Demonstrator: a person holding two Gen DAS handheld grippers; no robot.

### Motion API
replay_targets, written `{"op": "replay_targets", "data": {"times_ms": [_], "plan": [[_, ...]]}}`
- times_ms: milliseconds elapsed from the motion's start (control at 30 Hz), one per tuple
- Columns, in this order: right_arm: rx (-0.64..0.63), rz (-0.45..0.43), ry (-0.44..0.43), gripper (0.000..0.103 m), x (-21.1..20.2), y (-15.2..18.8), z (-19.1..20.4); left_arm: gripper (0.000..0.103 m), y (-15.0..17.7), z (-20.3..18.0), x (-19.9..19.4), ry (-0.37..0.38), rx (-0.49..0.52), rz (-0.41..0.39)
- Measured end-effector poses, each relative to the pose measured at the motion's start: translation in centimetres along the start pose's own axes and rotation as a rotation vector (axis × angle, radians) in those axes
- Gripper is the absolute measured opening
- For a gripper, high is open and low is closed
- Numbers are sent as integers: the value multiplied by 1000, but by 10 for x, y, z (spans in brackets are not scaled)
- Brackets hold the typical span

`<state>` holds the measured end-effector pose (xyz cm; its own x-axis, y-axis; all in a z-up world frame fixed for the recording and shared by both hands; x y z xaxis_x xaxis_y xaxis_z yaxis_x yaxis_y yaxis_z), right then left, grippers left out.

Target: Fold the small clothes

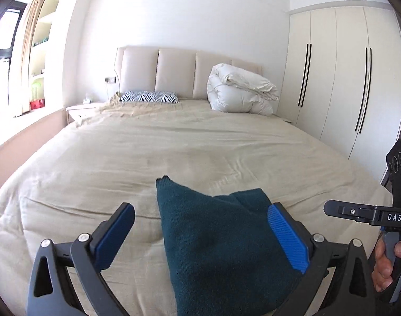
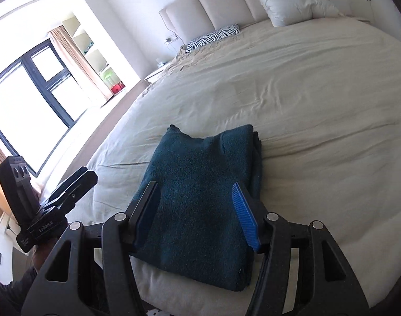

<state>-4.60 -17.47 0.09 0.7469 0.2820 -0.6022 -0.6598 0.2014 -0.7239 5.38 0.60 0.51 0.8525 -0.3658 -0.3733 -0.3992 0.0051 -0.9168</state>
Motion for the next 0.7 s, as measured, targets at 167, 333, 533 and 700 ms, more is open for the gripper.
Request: {"op": "replay_targets", "data": {"times_ms": [167,333,533,700], "plan": [[-119,-325,132,102,-83,-34,29,103,-49,-16,-67,-109,109,-199],[-149,-514,199,103,-146,-60,43,103,-65,-19,-79,-199,132,-115],[-142,-354,215,103,-146,-57,49,103,-43,-5,-59,-291,70,30],[-110,-180,335,103,-108,-25,26,103,7,7,-27,-224,-67,225]]}}
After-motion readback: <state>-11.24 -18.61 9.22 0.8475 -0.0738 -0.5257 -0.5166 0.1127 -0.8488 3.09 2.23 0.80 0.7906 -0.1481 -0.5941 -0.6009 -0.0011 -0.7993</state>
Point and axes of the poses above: each gripper's, at about its wrist camera, not at the fingertips, and x roughly the way its jaws point, z to its left, y to its underside, the point moved 9 cm from there along x, roughly the way its jaws point, and after that the axes turned 5 degrees about y, right-handed, at the moved point
